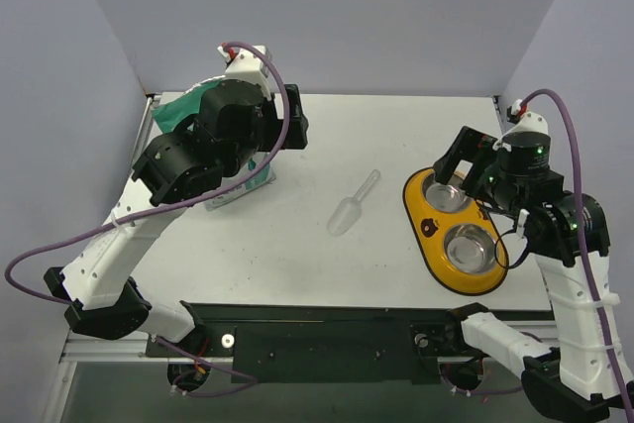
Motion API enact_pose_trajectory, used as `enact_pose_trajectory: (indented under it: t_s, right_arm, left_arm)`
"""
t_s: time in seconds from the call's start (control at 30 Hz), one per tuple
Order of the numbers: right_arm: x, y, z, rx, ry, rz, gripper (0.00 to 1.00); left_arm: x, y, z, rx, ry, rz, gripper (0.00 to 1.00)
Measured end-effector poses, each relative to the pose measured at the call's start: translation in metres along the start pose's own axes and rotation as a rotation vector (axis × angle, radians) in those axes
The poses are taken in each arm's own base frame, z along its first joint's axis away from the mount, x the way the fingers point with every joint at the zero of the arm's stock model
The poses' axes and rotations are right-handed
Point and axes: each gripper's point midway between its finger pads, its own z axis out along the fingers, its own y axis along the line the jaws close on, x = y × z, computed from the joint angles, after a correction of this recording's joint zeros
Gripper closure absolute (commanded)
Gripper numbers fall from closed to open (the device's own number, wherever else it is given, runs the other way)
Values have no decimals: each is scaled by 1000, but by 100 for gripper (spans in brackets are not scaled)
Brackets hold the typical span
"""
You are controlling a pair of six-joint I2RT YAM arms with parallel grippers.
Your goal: Serve the pet food
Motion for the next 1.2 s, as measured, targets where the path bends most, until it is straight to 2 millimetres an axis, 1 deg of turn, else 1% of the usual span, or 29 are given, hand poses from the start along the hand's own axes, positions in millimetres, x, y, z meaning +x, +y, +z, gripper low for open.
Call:
enact_pose_trajectory:
  t_s: [0.13,0.17,0.3,0.4,0.5,0.63,0.7,0.77,0.83,0.9,1.0,1.07,1.17,1.2]
  right_arm:
    - [8,-6,-4,5,1,-11,0]
    - [9,-7,-5,4,-1,-14,0]
    - [12,-12,-12,-1,-15,-21,0]
    - [19,-19,-17,10,-19,-26,0]
    - [27,-27,-22,28,-13,-29,0]
    - [46,-37,-16,57,39,-43,0]
    - [56,-39,-8,78,86,-53,2]
    - [61,-38,3,91,132,-60,3]
    - [68,-31,20,85,191,-65,3]
    - [76,-22,36,66,250,-68,3]
    - [93,-9,68,48,359,-84,5]
    - [104,2,90,31,418,-104,7]
    - [121,20,121,-21,468,-175,7]
    - [125,23,129,-27,478,-194,10]
  left_arm:
    - [7,-5,1,29,26,0,3]
    - [9,-7,2,35,35,2,4]
    - [30,-14,12,56,101,9,8]
    - [53,-23,26,64,166,27,9]
    - [80,-38,41,79,238,55,11]
    - [122,-62,58,93,336,96,11]
    - [137,-70,60,96,365,105,11]
    - [146,-76,58,102,381,103,12]
    - [151,-77,53,107,388,95,12]
    - [152,-73,49,102,389,76,11]
    - [150,-53,42,78,379,33,11]
    - [145,-37,35,59,363,-4,11]
    - [135,-13,20,39,332,-52,11]
    - [132,-8,15,38,323,-64,11]
